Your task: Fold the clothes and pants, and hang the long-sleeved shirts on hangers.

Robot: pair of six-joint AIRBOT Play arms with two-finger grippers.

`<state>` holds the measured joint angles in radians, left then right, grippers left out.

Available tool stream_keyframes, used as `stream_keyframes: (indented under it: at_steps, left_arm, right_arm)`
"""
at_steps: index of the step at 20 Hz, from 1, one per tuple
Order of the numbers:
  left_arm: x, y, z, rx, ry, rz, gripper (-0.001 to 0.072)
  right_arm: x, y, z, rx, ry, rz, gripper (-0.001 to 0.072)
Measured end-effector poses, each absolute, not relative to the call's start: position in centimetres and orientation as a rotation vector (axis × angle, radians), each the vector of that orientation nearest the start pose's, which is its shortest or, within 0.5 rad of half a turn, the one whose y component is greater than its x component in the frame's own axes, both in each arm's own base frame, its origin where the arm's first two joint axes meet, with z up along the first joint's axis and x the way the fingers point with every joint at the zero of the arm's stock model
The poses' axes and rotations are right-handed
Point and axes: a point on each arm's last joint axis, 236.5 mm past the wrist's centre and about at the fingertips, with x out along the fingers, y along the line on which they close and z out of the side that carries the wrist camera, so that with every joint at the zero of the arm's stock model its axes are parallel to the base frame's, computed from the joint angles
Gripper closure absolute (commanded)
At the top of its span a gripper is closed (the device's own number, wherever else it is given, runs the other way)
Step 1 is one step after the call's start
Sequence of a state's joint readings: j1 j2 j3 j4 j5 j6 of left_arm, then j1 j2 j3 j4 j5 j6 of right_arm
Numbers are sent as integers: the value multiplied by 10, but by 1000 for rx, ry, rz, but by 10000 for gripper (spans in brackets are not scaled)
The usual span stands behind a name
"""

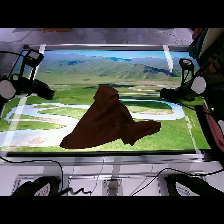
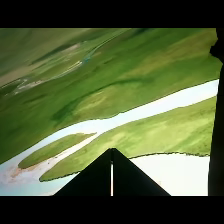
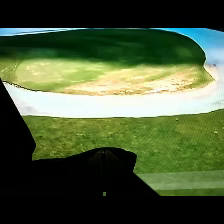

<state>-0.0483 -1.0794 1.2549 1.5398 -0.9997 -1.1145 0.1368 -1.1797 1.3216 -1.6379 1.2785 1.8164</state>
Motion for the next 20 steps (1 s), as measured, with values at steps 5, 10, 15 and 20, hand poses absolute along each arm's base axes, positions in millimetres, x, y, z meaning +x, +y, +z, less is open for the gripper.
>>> stream_keyframes:
  at_steps: [5,10,15,20]
  left_arm:
    - [417,-26,146,423,795,-250,691]
    - [417,-26,146,423,795,-250,690]
    - [417,-26,146,423,795,-250,691]
    - [418,-26,147,423,791,-249,691]
  right_arm:
    - [384,38,97,88,1131,-63,699]
    - [384,38,97,88,1131,-63,699]
    - [384,38,97,88,1130,-63,699]
    - [387,38,98,89,1117,-61,699]
